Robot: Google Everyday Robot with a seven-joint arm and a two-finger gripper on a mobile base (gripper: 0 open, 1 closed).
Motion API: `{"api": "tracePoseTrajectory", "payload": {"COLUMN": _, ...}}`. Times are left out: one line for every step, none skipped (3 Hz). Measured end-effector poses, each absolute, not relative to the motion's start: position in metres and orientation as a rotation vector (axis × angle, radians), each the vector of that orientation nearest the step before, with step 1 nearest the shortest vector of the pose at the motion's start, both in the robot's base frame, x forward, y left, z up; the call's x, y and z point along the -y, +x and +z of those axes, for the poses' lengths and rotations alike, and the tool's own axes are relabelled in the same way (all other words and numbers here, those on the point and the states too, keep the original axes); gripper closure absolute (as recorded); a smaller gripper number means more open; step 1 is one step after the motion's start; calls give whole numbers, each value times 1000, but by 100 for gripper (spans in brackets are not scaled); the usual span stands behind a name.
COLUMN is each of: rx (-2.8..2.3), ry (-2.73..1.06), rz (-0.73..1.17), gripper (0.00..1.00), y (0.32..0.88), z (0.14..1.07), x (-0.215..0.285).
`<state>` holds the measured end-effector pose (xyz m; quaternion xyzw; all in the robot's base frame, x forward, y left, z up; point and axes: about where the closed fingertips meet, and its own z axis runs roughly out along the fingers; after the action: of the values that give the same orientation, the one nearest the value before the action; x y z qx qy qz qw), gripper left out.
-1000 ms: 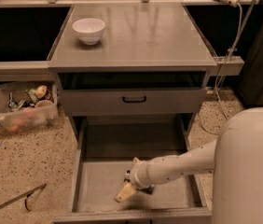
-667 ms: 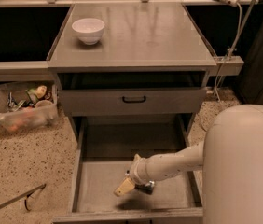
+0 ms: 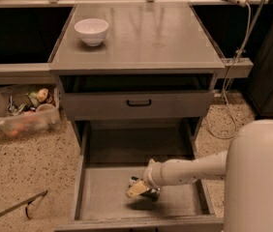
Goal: Pick redbull can from middle drawer and place on counter
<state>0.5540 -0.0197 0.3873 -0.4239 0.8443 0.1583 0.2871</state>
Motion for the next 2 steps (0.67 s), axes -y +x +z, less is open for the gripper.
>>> {"api": "tracePoseTrajectory", "payload": {"rx": -2290, "ry": -1073, "rz": 454, "gripper": 0, "y": 543, "z": 380, "x": 39}}
{"api": "tracePoseTrajectory", "payload": {"rx": -2305, "ry": -1067, "rz": 494, "gripper": 0, "y": 525, "z": 373, "x": 48}}
